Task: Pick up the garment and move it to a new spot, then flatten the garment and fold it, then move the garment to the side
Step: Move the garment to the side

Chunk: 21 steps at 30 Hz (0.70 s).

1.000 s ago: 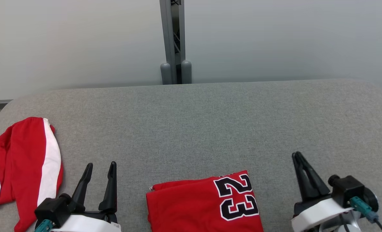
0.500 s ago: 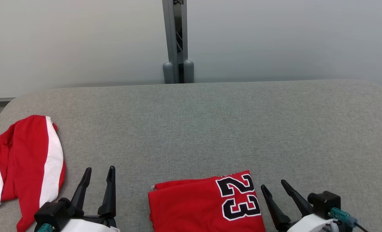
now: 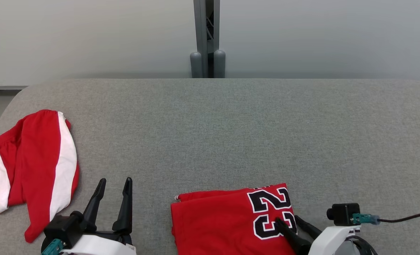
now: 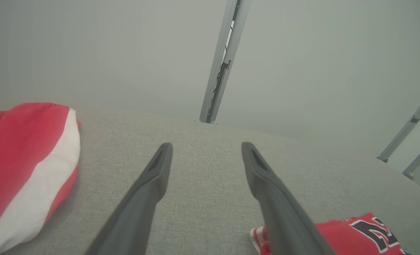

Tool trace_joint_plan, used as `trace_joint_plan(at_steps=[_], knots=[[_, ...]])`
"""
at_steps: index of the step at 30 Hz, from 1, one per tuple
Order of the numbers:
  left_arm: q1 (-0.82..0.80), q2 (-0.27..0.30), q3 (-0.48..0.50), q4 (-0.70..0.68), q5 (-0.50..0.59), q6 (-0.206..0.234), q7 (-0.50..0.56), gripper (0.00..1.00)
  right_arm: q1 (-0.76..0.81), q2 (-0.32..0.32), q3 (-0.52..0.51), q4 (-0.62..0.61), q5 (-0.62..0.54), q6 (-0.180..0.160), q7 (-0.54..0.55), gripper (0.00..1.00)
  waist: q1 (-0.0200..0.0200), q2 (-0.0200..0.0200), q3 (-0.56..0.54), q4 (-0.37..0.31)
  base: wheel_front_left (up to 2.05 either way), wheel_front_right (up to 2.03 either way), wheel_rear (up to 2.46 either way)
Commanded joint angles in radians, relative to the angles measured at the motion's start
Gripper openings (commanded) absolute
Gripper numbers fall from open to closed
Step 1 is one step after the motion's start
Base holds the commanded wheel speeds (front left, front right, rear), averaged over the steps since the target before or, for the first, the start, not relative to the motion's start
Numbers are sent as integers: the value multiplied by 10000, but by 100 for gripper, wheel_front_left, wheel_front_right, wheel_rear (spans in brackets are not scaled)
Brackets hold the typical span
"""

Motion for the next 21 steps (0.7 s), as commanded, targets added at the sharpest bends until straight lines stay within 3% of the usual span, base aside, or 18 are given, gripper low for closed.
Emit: trace_joint_plan(at_steps=[1, 9, 10, 11, 12, 14, 15, 21], knots=[[-211, 46, 0, 1, 78, -14, -30, 100, -223, -148, 341, 152, 361, 0, 243, 100, 0, -1, 77, 111, 0, 0, 0], [-326, 44, -43, 15, 89, -12, -30, 100, -736, -237, 1487, 347, 1340, 0, 292, 100, 0, -1, 278, 322, 0, 0, 0], [-340, 44, -42, 8, 89, -14, -30, 100, -800, -261, 1606, 379, 1407, 0, 254, 87, 0, -1, 303, 334, 0, 0, 0], [-350, 43, -43, 0, 88, -14, -30, 100, -871, -285, 1728, 416, 1473, 0, 202, 60, 0, -1, 329, 342, 0, 0, 0], [-350, 43, -43, 0, 88, -14, -30, 100, -871, -285, 1728, 416, 1473, 0, 202, 60, 0, -1, 329, 342, 0, 0, 0], [-360, 44, -38, -21, 85, -14, -30, 100, -1018, -333, 1926, 484, 1573, 0, 91, 33, 0, -1, 387, 342, 0, 0, 0], [-372, 44, -31, -31, 83, -14, -30, 100, -1124, -378, 2030, 501, 1575, 0, 10, 3, 0, -1, 419, 331, 0, 0, 0], [-423, 43, -128, -9, 113, -14, -30, 100, -1813, -755, 2540, 738, 1523, -1, -493, 0, 0, -1, 668, 82, 0, 0, 0]])
